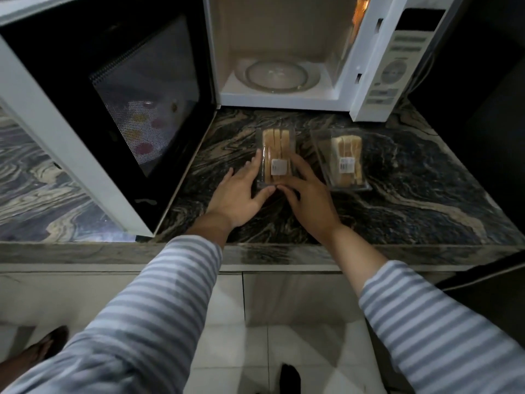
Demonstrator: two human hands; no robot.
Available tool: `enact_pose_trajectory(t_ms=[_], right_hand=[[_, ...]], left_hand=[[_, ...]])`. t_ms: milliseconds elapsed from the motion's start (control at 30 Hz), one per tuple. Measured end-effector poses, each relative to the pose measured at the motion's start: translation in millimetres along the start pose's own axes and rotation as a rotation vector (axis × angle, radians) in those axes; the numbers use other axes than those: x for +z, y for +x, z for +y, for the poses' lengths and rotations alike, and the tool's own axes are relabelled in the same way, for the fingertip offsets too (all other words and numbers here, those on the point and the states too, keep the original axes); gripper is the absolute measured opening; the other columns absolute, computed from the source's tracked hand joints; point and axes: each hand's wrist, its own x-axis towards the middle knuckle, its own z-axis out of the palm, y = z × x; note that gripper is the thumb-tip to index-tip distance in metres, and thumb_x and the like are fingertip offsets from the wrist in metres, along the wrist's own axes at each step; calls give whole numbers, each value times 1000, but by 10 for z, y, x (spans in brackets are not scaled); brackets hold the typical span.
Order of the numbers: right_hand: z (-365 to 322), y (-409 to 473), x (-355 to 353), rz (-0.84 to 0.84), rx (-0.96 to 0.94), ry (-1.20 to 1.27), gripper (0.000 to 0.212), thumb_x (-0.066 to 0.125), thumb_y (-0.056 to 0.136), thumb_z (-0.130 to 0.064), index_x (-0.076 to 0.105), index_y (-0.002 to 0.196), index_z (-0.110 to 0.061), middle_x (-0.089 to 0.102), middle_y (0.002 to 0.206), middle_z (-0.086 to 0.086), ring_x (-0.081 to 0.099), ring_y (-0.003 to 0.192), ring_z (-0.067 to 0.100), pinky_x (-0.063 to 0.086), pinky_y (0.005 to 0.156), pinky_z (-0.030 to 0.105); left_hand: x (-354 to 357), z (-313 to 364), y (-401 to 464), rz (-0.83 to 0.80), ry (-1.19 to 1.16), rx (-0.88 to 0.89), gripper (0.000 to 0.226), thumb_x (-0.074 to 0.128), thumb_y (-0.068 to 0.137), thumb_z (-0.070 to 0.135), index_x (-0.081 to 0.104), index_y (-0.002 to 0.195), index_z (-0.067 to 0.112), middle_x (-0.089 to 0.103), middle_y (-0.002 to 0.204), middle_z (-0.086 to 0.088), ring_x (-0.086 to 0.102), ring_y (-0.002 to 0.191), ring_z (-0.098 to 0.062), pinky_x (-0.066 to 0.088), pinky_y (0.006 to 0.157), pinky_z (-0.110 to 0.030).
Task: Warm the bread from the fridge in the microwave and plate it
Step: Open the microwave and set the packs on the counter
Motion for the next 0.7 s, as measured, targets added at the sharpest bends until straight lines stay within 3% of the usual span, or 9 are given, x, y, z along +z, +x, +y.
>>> enact_pose_trajectory(t_ms=[100,200,333,467,600,633,700], right_hand=[[-6,10,17,-3,-26,8,25,56,93,-3,70,112,-11,46,145,6,41,135,17,40,108,43],[22,13,51,-65,33,-11,30,53,95,-6,62,124,-8,48,144,7,36,138,23,37,111,44],[-29,7,37,-103,102,6,44,50,97,-6,47,141,-10,45,146,9,29,141,32,30,111,34],[-47,14,30,-97,106,17,47,50,96,-1,46,141,-10,41,147,17,37,138,32,37,108,33],[-46,22,30,-89,132,68,49,46,96,4,45,142,-11,42,147,17,33,140,29,26,103,3],[-48,26,34,-92,134,76,49,46,96,4,44,143,-12,42,147,17,32,141,30,27,104,5],[-58,28,31,-97,121,82,49,46,97,0,43,144,-14,39,149,15,34,140,30,36,110,27]], left_hand=[[6,-10,4,-22,49,5,80,39,94,54,-10,152,27,23,158,-7,18,146,-15,6,119,-34],[8,-7,3,-32,78,7,81,36,94,56,-12,151,27,23,158,-8,19,146,-15,7,120,-34],[1,5,8,-32,103,1,81,36,94,56,-12,151,27,24,157,-7,19,145,-15,9,120,-34],[0,21,5,-30,116,-12,80,37,94,56,-11,152,27,26,157,-7,20,145,-14,9,118,-32],[-16,46,6,-26,124,-26,82,39,94,57,-17,149,33,30,155,-4,23,144,-15,14,117,-32],[-19,52,8,-23,124,-29,83,39,94,57,-18,149,33,30,155,-4,24,143,-16,14,117,-32],[-16,55,8,-12,119,-32,82,38,94,57,-18,149,33,31,155,-4,26,143,-16,15,117,-32]])
